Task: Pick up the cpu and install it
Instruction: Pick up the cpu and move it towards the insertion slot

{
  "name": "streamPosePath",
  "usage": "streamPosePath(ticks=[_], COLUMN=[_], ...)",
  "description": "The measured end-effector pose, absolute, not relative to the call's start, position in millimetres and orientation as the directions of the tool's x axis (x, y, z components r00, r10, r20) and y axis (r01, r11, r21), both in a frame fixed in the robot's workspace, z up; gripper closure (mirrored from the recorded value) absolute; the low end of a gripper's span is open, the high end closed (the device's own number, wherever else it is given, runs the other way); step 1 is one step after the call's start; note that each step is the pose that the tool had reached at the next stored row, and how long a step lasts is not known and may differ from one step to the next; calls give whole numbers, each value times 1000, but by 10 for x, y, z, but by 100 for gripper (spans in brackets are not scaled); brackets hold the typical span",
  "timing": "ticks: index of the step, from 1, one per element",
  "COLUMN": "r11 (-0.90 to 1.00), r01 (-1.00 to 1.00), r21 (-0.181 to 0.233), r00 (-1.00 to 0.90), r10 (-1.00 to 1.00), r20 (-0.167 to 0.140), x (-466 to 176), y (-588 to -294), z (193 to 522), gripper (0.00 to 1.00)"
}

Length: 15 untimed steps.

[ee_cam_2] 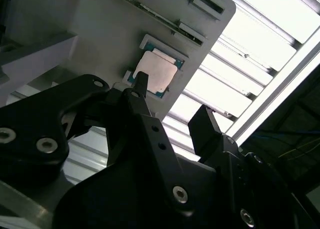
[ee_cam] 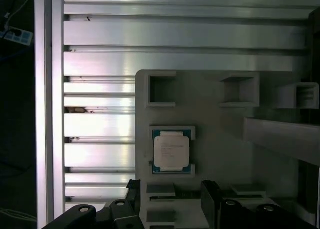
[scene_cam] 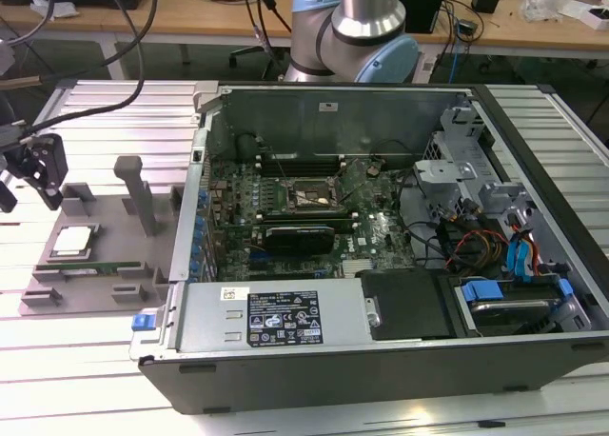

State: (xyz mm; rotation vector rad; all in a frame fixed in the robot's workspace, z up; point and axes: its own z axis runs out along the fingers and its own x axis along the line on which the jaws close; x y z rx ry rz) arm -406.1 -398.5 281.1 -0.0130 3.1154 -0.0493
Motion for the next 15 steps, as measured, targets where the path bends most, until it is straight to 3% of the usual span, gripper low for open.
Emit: streamPosePath(ticks=[15], r11=[999], r01=[-8], r21=[-32], r00=[-1000], r10=[-9], r20=[-26], x=[-4060], y=[-3985], z=[2710], gripper=[40])
